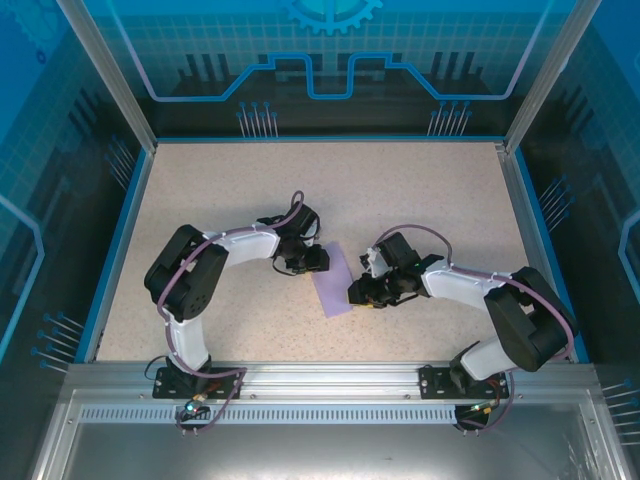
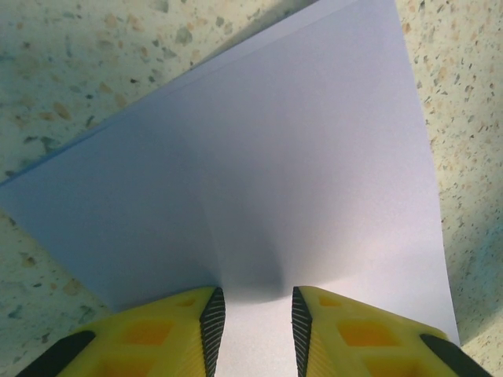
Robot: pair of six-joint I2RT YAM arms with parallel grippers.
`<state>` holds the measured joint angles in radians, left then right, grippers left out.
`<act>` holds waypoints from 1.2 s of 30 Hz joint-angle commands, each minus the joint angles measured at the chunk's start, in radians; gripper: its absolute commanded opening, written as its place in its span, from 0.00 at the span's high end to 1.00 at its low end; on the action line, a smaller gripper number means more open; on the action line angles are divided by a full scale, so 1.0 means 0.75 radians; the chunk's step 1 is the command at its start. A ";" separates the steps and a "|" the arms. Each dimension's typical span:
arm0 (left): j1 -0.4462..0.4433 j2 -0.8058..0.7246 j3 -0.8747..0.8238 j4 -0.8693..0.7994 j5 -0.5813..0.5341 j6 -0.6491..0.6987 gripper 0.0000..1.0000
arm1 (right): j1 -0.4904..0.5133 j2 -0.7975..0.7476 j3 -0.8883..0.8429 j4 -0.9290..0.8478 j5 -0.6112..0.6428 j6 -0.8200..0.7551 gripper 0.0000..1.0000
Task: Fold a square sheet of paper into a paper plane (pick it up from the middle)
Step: Third fold the triangle at the center of the table.
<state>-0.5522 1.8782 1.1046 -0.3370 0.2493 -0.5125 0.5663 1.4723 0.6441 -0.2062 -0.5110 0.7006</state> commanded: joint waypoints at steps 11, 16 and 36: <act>-0.006 0.061 0.014 -0.064 -0.003 0.051 0.67 | -0.037 -0.010 0.028 -0.074 0.018 -0.042 0.89; -0.006 0.061 0.017 -0.068 0.001 0.055 0.67 | -0.039 -0.022 0.060 -0.046 -0.024 -0.031 0.95; -0.004 0.031 0.008 -0.052 0.038 0.041 0.67 | 0.021 0.217 0.206 0.254 -0.124 0.077 1.00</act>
<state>-0.5518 1.8847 1.1175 -0.3462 0.2596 -0.4942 0.5686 1.5990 0.7689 -0.0578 -0.5793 0.7444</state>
